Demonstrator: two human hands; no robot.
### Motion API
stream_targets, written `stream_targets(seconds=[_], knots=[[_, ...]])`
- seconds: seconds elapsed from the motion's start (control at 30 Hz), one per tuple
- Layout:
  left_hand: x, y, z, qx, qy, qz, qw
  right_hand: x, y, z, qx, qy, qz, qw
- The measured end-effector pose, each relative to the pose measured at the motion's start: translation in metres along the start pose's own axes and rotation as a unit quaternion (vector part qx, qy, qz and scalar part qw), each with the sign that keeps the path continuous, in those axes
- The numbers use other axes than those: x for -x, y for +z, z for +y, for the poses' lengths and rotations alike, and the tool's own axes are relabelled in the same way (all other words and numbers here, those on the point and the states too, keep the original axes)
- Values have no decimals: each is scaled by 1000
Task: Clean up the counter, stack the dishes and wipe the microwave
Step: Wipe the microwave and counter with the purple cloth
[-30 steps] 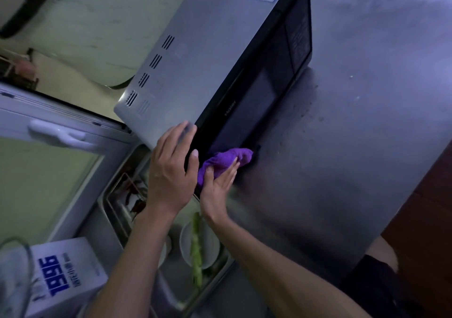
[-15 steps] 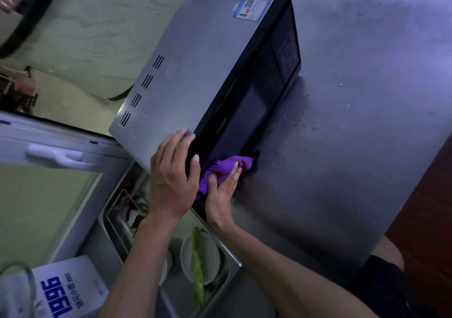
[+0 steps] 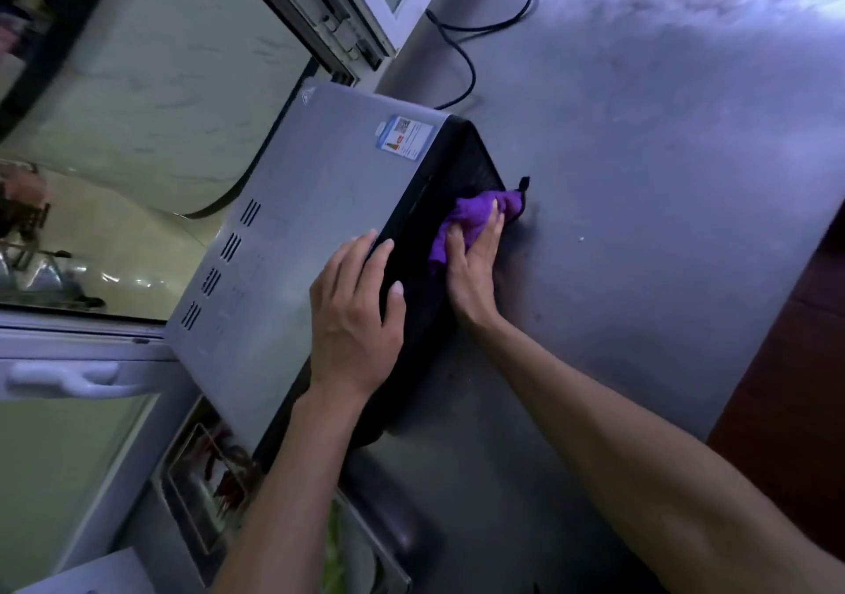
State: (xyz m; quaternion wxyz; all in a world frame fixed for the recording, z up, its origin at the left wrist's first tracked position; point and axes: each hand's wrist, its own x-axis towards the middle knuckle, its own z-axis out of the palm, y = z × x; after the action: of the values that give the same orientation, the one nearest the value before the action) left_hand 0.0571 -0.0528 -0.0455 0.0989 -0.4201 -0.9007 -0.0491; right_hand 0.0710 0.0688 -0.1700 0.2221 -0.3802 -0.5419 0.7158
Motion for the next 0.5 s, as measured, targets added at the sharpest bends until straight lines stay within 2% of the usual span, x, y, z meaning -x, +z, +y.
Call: stream_targets(seconds=[0.1,0.3,0.4,0.5], knots=[[-24,4,15,-1,-6,0,1000,-32,-16,-18,-3,-9,13,1000],[-45,8,36,-2,-37,-2,999,-40,-50,-20,-9,-9,23,1000],[-43,11,45,3,-45,13,999,-43,-72,-20,-16,7,-6,1000],[-35,17,61,6,-16,34,999,-42,-98,-18,0,0,-43,999]])
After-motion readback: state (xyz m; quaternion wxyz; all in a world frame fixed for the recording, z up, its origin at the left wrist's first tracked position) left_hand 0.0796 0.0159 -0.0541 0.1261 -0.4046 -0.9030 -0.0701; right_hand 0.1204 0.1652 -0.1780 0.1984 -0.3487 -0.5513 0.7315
